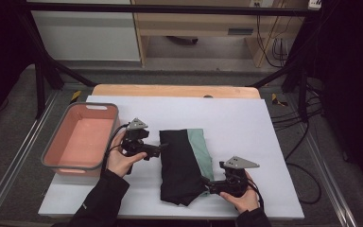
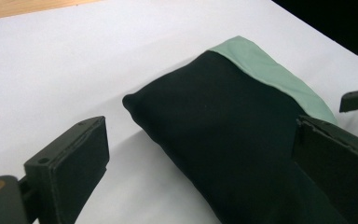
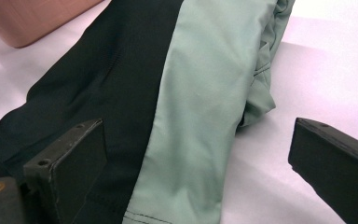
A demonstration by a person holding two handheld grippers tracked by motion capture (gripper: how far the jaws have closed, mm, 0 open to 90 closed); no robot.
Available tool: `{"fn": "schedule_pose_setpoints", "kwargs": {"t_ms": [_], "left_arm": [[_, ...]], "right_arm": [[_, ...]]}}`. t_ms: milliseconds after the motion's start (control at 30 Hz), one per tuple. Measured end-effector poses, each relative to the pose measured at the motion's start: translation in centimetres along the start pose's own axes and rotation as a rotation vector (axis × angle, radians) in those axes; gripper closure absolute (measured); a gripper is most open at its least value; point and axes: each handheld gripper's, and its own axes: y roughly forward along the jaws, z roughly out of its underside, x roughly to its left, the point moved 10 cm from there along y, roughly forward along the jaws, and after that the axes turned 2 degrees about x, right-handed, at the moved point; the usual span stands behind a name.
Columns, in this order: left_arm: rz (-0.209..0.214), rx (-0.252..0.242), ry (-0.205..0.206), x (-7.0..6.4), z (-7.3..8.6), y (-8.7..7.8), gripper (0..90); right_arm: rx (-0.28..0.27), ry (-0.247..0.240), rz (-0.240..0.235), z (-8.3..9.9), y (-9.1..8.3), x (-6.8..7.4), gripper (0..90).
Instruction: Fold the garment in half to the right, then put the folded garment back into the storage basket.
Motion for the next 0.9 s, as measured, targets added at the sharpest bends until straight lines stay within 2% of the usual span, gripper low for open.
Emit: {"fn": "schedule_pose_setpoints", "kwargs": {"t_ms": [267, 367, 500, 733, 900], "left_arm": [[-0.037, -0.016, -0.023, 0.7, -0.8, 1.4, 4.5], [-0.038, -0.02, -0.042, 0.9, -1.0, 1.9, 4.9], [-0.066, -0.011, -0.038, 1.4, -0.9, 2.5, 5.3], [-0.078, 0.006, -0.051, 2.1, -0.5, 3.4, 5.3], [-0.084, 0.016, -0.044, 2.3, -0.4, 3.9, 5.0]], "right_arm": [[0.003, 0.007, 0.001, 0.1, 0.0, -0.1, 4.8], [0.018, 0.016, 0.001, 0.3, 0.1, -0.1, 5.4], [0.034, 0.028, -0.005, 0.4, 0.3, 0.0, 8.0], [0.074, 0.046, -0.007, 0.7, 1.0, 0.4, 13.2], [0.101, 0.056, -0.021, 1.0, 1.3, 0.6, 15.3]]}}
